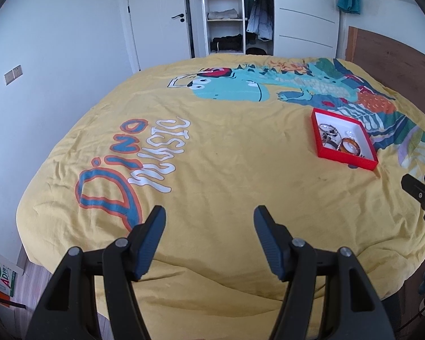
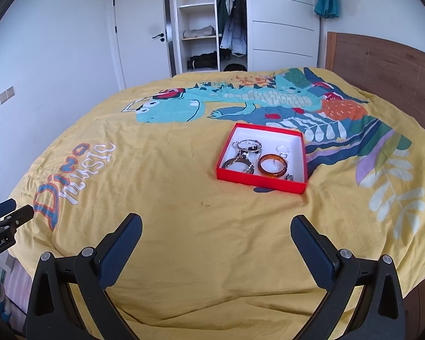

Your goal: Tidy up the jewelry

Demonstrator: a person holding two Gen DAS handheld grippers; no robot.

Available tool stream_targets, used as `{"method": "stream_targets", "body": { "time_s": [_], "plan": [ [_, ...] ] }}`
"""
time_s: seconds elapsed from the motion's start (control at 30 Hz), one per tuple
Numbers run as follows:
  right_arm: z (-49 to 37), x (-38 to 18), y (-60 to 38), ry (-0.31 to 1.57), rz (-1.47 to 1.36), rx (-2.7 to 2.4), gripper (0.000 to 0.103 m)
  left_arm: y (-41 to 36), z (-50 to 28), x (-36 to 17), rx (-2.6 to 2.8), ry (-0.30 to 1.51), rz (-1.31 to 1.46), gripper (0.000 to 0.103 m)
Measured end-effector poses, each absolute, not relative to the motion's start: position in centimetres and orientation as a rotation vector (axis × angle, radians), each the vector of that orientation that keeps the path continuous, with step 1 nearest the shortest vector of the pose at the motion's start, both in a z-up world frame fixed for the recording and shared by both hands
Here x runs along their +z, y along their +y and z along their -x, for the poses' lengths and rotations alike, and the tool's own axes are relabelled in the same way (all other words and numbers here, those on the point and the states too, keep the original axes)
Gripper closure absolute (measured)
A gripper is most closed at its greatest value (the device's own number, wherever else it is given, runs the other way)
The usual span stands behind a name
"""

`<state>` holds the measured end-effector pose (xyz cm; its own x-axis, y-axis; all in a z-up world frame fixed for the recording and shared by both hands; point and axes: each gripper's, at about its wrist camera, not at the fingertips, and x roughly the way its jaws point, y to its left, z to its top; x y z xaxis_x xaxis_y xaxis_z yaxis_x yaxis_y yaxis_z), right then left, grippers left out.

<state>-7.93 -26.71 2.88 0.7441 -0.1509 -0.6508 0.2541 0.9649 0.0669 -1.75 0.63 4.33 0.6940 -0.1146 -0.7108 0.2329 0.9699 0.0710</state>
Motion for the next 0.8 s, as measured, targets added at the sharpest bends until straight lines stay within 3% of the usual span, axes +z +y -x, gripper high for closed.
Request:
{"method": "stream_targets", "body": {
  "time_s": [0.8],
  "plan": [
    [5.3,-1.7,-26.3,0.824,-0.138,-0.208,0.0,1.3,-1.2,-0.8,-0.172,0.905,-0.165,0.04]
  ]
}}
